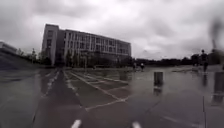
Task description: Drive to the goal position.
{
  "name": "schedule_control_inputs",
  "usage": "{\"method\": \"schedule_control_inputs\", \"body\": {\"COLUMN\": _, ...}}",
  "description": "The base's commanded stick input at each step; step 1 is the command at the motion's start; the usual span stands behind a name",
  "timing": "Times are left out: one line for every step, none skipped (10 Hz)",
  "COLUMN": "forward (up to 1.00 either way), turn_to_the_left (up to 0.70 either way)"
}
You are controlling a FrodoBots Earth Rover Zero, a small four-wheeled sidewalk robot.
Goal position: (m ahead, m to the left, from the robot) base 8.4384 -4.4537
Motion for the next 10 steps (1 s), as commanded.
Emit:
{"method": "schedule_control_inputs", "body": {"forward": 1.0, "turn_to_the_left": -0.39}}
{"method": "schedule_control_inputs", "body": {"forward": 1.0, "turn_to_the_left": -0.39}}
{"method": "schedule_control_inputs", "body": {"forward": 1.0, "turn_to_the_left": -0.4}}
{"method": "schedule_control_inputs", "body": {"forward": 1.0, "turn_to_the_left": -0.3}}
{"method": "schedule_control_inputs", "body": {"forward": 1.0, "turn_to_the_left": 0.0}}
{"method": "schedule_control_inputs", "body": {"forward": 1.0, "turn_to_the_left": 0.0}}
{"method": "schedule_control_inputs", "body": {"forward": 1.0, "turn_to_the_left": 0.0}}
{"method": "schedule_control_inputs", "body": {"forward": 1.0, "turn_to_the_left": 0.0}}
{"method": "schedule_control_inputs", "body": {"forward": 1.0, "turn_to_the_left": 0.0}}
{"method": "schedule_control_inputs", "body": {"forward": 1.0, "turn_to_the_left": 0.0}}
